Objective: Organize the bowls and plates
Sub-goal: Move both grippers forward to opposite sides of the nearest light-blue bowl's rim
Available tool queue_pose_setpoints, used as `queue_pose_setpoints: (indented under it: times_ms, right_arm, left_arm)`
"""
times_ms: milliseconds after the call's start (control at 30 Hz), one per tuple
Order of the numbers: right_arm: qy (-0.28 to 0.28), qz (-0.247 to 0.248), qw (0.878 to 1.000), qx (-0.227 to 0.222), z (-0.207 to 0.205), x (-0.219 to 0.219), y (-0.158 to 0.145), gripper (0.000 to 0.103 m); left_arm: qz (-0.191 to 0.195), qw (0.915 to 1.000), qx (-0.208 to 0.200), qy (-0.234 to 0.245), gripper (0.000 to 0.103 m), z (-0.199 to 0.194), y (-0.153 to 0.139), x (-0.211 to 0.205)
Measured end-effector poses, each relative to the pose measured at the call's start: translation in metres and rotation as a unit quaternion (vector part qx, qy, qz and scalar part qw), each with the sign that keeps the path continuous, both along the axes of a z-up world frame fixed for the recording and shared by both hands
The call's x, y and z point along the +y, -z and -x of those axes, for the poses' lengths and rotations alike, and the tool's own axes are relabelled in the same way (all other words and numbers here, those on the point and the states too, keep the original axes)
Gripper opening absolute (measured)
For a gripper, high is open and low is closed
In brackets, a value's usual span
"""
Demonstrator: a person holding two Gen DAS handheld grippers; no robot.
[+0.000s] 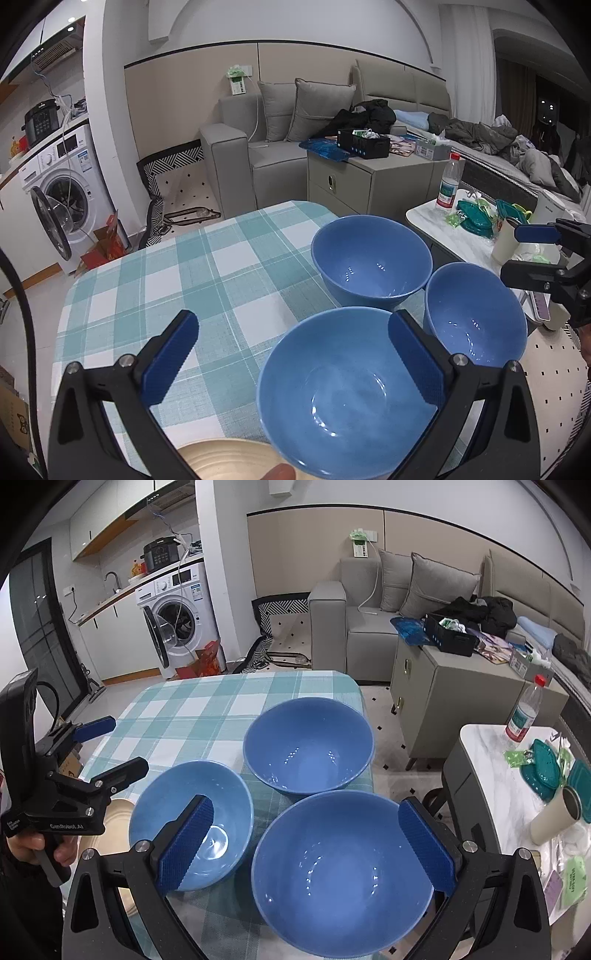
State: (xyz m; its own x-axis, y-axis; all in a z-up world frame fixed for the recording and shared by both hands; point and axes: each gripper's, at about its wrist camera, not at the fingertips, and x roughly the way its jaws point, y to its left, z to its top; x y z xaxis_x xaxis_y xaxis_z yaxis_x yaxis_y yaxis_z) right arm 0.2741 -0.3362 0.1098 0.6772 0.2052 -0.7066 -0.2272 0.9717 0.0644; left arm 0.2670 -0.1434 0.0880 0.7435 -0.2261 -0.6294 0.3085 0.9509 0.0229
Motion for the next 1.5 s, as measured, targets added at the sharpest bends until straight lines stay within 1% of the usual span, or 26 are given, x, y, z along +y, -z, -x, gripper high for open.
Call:
queue_pose_setpoints:
  times_ms: [267, 400, 700, 967, 1167, 1400, 1500]
  right_arm:
    - [0.013, -0.018, 1.0, 0.017, -0.024, -0.015, 0.009, 0.102]
    - [0.015, -0.024, 0.999, 0.028, -0.034, -0.019, 0.014, 0.102]
    - [0.015, -0.026, 0.999, 0.036, -0.05, -0.018, 0.02, 0.102]
    - [0.021, -0.033, 0.998, 0.056, -0.068, -0.02, 0.03, 0.102]
    - [0.025, -0.032, 0.997, 0.067, -0.08, -0.021, 0.037, 0.102]
    - [0.027, -0.03, 0.996, 0.078, -0.093, -0.022, 0.046, 0.099]
    - [0.028, -0.03, 0.996, 0.084, -0.099, -0.022, 0.05, 0.097]
  left_arm:
    - [-0.003, 0.9997, 0.022, 0.01, 0.103, -0.024, 0.01, -0.017]
    - [-0.008, 0.9995, 0.026, 0.015, 0.103, -0.032, 0.013, -0.023]
    - [-0.008, 0.9992, 0.035, 0.017, 0.103, -0.047, 0.015, -0.029]
    - [0.001, 0.9987, 0.048, 0.017, 0.103, -0.063, 0.021, -0.03]
    - [-0.004, 0.9984, 0.054, 0.017, 0.103, -0.074, 0.027, -0.034]
    - [-0.005, 0.998, 0.062, 0.014, 0.1, -0.087, 0.034, -0.036]
    - [-0.009, 0.9975, 0.069, 0.014, 0.095, -0.092, 0.037, -0.038]
